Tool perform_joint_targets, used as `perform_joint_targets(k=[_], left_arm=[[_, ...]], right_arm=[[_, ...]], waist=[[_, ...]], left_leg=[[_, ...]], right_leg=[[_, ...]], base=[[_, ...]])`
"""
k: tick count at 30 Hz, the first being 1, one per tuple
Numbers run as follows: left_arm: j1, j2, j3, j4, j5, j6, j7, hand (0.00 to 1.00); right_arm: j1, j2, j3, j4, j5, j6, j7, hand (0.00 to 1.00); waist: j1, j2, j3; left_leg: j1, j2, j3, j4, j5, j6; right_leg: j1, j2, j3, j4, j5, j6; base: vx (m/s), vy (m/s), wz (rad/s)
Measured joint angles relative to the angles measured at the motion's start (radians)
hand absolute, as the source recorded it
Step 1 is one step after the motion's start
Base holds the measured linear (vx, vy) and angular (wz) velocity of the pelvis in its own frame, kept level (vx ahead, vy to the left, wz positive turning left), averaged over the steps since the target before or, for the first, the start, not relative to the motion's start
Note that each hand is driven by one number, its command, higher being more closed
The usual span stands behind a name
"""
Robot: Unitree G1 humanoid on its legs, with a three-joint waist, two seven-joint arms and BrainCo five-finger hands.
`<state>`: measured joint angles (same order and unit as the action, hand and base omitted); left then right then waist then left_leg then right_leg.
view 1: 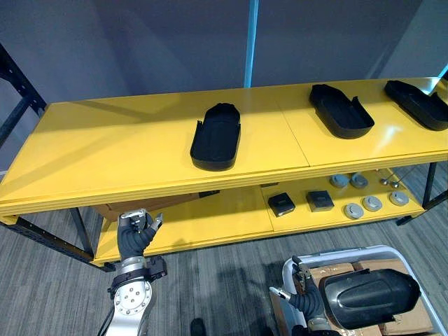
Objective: Walk over and take plastic housings, then place them on the shelf
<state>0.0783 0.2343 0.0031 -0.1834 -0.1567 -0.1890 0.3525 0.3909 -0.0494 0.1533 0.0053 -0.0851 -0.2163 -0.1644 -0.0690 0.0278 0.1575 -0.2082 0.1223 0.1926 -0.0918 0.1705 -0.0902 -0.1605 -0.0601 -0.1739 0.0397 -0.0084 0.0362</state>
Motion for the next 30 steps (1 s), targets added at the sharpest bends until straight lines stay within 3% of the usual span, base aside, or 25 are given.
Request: perform_joint_targets(k=[7, 10, 15, 22, 30], left_arm=[[-0.136, 0.077, -0.082, 0.114, -0.138, -0.028, -0.099, 1.0], [-0.27, 0.109, -0.121, 0.198, -0.156, -0.034, -0.103, 1.0], [-0.469, 0.15, -0.161, 0.309, -0.177, -0.036, -0.102, 1.0], [-0.626, 0.192, -0.196, 0.428, -0.255, -0.038, -0.103, 1.0], [-0.84, 0.27, -0.228, 0.625, -0.29, -0.037, -0.099, 1.0]], right_arm=[[-0.002, -0.001, -0.015, 0.001, 0.002, -0.001, 0.018, 0.0], [-0.011, -0.008, -0.009, 0.003, 0.002, -0.001, 0.02, 0.0], [-0.017, -0.025, 0.008, 0.014, 0.002, -0.001, 0.02, 0.0], [-0.031, -0.033, 0.026, 0.018, 0.002, -0.001, 0.02, 0.0], [-0.041, -0.032, 0.056, 0.025, 0.021, -0.001, 0.021, 0.0]], waist=[[-0.002, -0.002, -0.005], [-0.005, -0.002, -0.004], [-0.035, -0.012, 0.003], [-0.05, -0.019, 0.03], [-0.06, -0.044, 0.066]], left_leg=[[-0.017, 0.001, 0.031, 0.001, 0.01, 0.006], [-0.02, 0.006, 0.053, 0.001, 0.009, 0.005], [-0.025, 0.013, 0.077, 0.001, 0.009, 0.005], [-0.026, 0.021, 0.081, 0.001, 0.009, 0.005], [-0.041, 0.019, 0.09, 0.001, 0.009, 0.005]], right_leg=[[-0.028, 0.003, 0.032, -0.013, 0.045, 0.001], [-0.045, 0.007, 0.058, -0.014, 0.048, -0.002], [-0.062, 0.011, 0.084, -0.014, 0.052, -0.005], [-0.066, 0.019, 0.089, -0.014, 0.055, -0.009], [-0.089, 0.017, 0.103, -0.012, 0.063, -0.008]], base=[[0.0, 0.003, -0.14], [0.0, 0.0, -0.25], [-0.01, 0.007, -0.15], [-0.04, 0.009, -0.03], [-0.04, 0.036, -0.04]])
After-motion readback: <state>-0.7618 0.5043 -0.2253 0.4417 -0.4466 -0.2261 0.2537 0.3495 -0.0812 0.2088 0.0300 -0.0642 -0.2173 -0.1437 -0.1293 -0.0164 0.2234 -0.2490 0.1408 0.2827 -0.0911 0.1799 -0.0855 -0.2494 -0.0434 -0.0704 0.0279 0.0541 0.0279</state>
